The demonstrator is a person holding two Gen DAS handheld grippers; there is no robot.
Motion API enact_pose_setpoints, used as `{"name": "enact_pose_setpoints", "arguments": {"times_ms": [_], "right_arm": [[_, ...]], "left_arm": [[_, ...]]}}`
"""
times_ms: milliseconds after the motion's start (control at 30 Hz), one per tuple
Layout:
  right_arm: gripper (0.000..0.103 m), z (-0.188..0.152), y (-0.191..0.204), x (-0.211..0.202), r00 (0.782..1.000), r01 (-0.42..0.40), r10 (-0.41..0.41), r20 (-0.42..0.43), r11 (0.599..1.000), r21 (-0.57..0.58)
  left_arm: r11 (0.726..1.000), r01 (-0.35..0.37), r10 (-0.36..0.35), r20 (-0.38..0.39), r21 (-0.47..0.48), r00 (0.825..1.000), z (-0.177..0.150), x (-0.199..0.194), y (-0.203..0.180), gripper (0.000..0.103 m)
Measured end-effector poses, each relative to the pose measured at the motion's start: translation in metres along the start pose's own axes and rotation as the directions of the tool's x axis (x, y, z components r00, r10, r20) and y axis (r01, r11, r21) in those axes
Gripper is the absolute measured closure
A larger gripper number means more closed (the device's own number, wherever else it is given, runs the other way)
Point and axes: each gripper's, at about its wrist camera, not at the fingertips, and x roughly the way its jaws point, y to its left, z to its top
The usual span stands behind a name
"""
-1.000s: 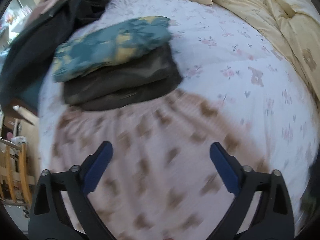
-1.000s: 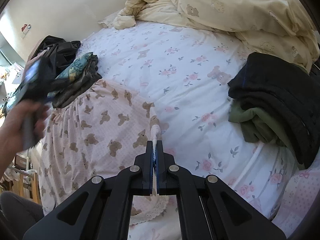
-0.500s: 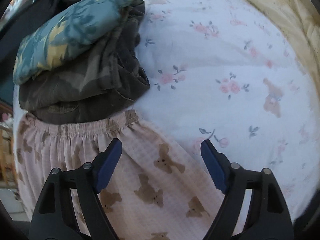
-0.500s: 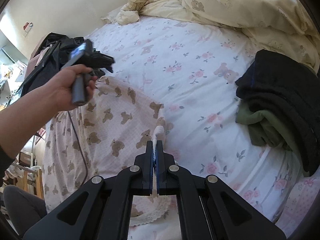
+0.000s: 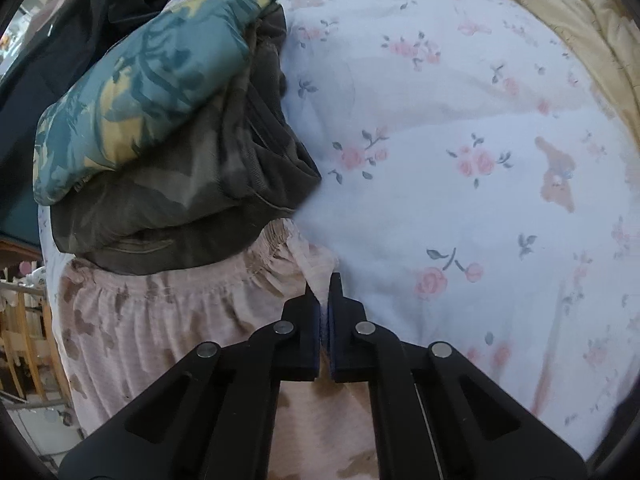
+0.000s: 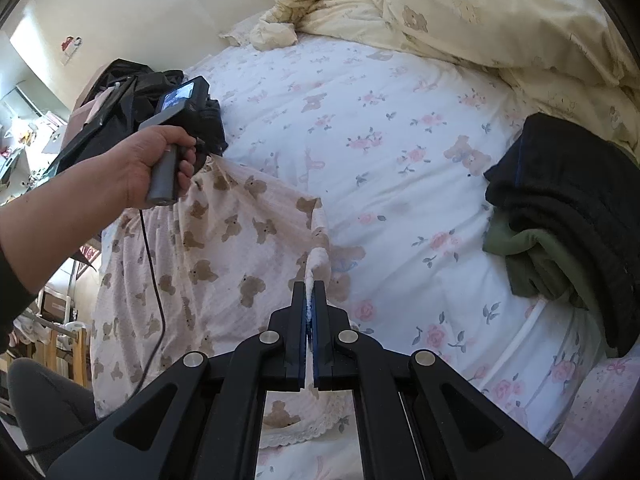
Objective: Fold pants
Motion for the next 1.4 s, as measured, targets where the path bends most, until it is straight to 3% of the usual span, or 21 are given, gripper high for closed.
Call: {"name": "enact_pose_setpoints", "arguments": {"times_ms": [133,300,500,800,1100,1267,1400], "right_arm": [[0.103,-0.001,0.015,-0.016,0.997,-0.054,0.056,0.049,0.998,-0.041],[0.103,-0.01,0.054,-0.038,0.982,-0.147,0.165,0.095,0.973,-0.175],[0.103,-0.026,0.104,-0.055,0.948,-0.273,0.305,0.087,0.925,-0.266],[0.103,-0.041,0.181,-0.071,0.916,-0.356,0.399,0.04,0.855,-0.378],[0.103,-0.072,0.273,-0.056,0.88,-0.45,0.465,-0.1,0.744,-0.493],[0.103,-0.091,0.323,-0.022,0.852,-0.515,0.479,-0.211,0.695,-0.502],[0.103,-0.106,0.36,0.01,0.833,-0.551,0.468,-0.294,0.662,-0.508]], "left_arm": [[0.999,0.027,-0.028,0.015,0.021,1.0,0.0,-0.024,0.018,0.102],[0.996,0.052,-0.054,0.03,0.066,0.998,0.005,-0.047,0.041,0.102],[0.992,0.081,-0.085,0.043,0.095,0.995,0.008,-0.065,0.083,0.102],[0.979,0.139,-0.155,0.106,0.147,0.982,-0.005,-0.094,0.155,0.102],[0.971,0.16,-0.191,0.172,0.18,0.966,-0.022,-0.103,0.238,0.102],[0.975,0.158,-0.186,0.182,0.159,0.965,-0.026,-0.084,0.284,0.102],[0.967,0.134,-0.17,0.156,0.219,0.973,-0.028,-0.055,0.294,0.102]]}}
